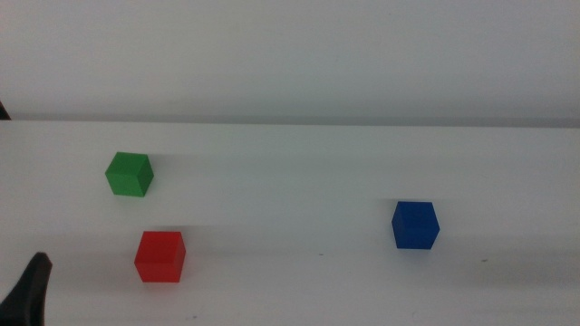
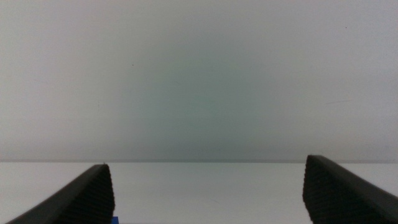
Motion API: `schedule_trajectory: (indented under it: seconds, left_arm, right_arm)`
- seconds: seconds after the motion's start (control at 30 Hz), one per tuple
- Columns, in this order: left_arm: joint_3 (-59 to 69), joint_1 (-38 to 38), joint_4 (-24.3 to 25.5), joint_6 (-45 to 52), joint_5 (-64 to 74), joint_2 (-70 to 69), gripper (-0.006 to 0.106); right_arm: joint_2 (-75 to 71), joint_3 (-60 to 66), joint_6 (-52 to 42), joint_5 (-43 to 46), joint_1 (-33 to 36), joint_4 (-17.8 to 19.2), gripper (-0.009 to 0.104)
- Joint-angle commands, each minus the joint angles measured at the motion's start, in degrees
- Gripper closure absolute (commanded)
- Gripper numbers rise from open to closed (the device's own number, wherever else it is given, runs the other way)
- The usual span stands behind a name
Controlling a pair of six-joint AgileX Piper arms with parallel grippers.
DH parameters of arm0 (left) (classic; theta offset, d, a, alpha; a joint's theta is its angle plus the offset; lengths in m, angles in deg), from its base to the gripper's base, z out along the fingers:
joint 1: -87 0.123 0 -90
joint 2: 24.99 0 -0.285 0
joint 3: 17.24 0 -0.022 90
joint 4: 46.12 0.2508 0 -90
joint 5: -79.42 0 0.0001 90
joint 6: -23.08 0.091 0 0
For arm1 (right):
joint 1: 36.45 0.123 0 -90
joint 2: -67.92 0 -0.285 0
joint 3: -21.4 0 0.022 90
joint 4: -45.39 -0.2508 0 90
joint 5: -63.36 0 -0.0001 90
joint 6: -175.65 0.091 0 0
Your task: Stack red cubes first, then green, then blue cubes in a specific spot.
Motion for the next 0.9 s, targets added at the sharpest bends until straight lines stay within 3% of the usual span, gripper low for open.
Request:
schedule_trajectory:
  seconds: [0.0,0.1,0.2,0.23,0.33,0.5,0.73,0.87]
  left_arm:
    - [-5.2,-1.7,0.0,-1.1,2.1,4.7,0.007]
    - [-20.4,-3.7,0.0,-0.6,15.6,17.3,0.007]
    - [-37.6,-5.3,-0.6,-0.6,36.8,32.7,0.007]
    - [-48.2,-5.5,-2.4,-0.6,49.9,42.8,0.007]
    - [-58.9,-5.5,-4.4,-1.1,61.5,55.8,0.007]
    - [-68.5,-10.1,-5.1,-1.2,64.3,73.0,0.007]
    - [-71.2,-17.7,2.8,-15.7,64.4,84.8,0.007]
    - [-71.2,-17.7,4.2,-16.2,63.3,87.9,0.007]
  right_arm:
    - [-2.3,2.5,-0.6,0.5,-0.5,0.3,0.014]
    - [-2.3,2.5,-0.6,0.5,-0.5,0.3,0.014]
    - [-2.3,2.5,-0.6,0.5,-0.5,0.3,0.014]
    - [-2.3,2.5,-0.6,0.5,-0.5,0.3,0.014]
    - [-2.3,2.5,-0.6,0.5,-0.5,0.3,0.014]
    - [-2.3,2.5,-0.6,0.5,-0.5,0.3,0.014]
    - [-2.3,2.5,-0.6,0.5,-0.5,0.3,0.014]
    - [-2.3,2.5,-0.6,0.5,-0.5,0.3,0.014]
